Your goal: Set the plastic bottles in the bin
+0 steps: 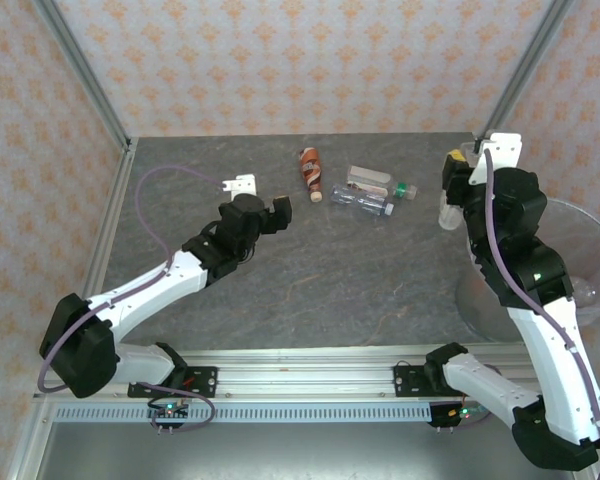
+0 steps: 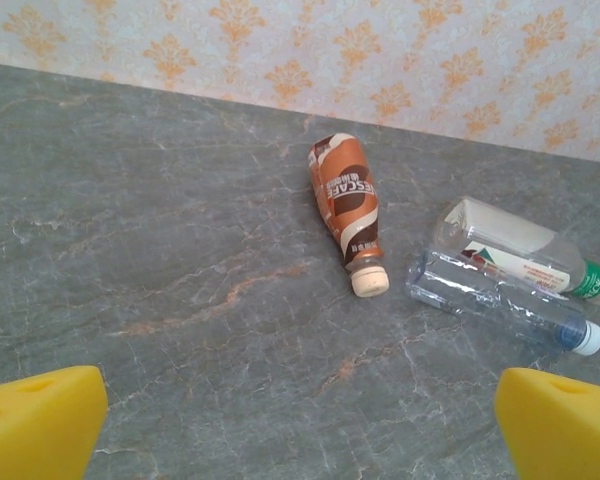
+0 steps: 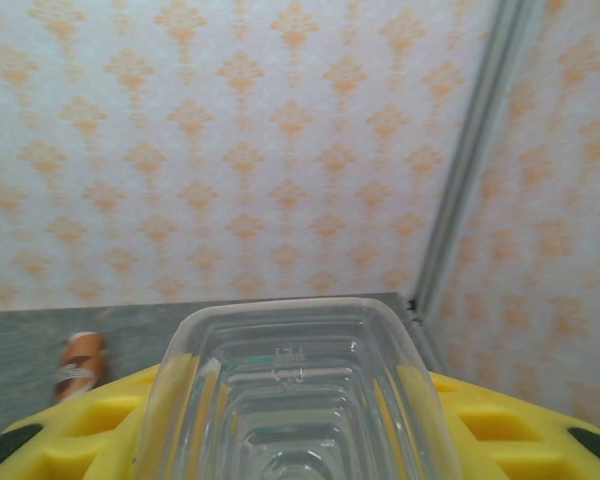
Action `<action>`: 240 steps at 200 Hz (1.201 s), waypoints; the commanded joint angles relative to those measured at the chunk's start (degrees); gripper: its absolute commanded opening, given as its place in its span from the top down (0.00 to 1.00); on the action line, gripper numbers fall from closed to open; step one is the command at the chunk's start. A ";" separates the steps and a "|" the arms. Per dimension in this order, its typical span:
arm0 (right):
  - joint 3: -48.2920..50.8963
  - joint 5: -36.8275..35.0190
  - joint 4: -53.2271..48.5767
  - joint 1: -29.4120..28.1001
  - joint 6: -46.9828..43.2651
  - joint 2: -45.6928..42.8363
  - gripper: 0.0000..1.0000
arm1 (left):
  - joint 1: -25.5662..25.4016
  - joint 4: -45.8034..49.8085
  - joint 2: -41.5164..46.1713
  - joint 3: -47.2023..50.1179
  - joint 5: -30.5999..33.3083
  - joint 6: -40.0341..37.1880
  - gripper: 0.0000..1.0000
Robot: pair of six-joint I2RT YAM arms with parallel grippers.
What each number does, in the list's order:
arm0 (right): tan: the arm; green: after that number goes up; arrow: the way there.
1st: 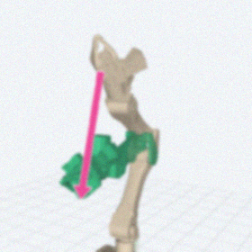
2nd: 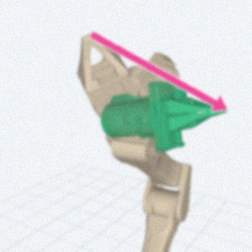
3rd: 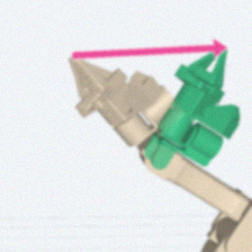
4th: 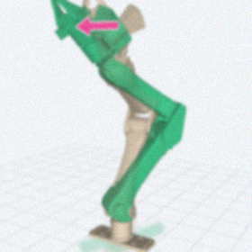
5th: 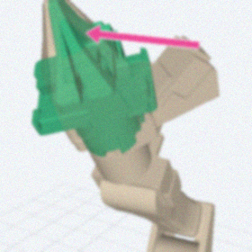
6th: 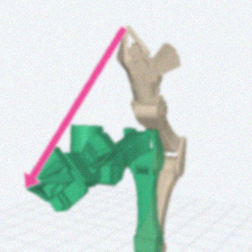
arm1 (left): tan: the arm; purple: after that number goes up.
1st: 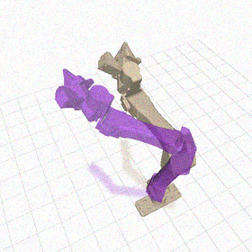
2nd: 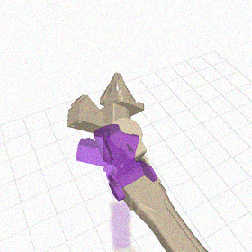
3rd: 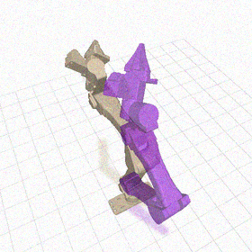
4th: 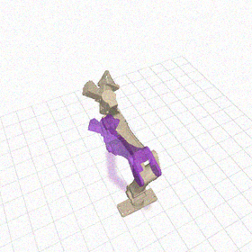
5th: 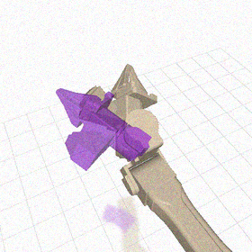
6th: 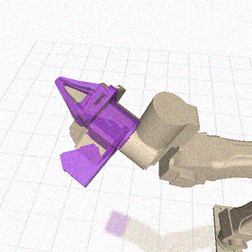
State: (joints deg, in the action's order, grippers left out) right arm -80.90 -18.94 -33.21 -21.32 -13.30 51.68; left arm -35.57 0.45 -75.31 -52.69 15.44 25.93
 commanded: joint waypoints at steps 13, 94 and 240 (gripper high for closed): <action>-2.20 -12.29 3.19 -0.02 -7.76 -0.50 0.77 | 0.24 0.08 -0.56 -1.83 0.29 1.83 0.00; -0.78 -22.33 14.00 10.77 -15.86 -3.34 0.78 | 0.32 0.57 -1.29 -2.38 -0.60 1.87 0.00; 20.21 -29.53 25.58 33.11 -16.07 -3.24 0.70 | 0.33 4.70 -3.67 -7.23 -3.39 0.61 0.00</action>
State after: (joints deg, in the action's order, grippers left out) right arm -62.59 -45.19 -13.37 10.59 -27.75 50.57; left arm -35.55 3.01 -78.22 -57.41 12.62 27.05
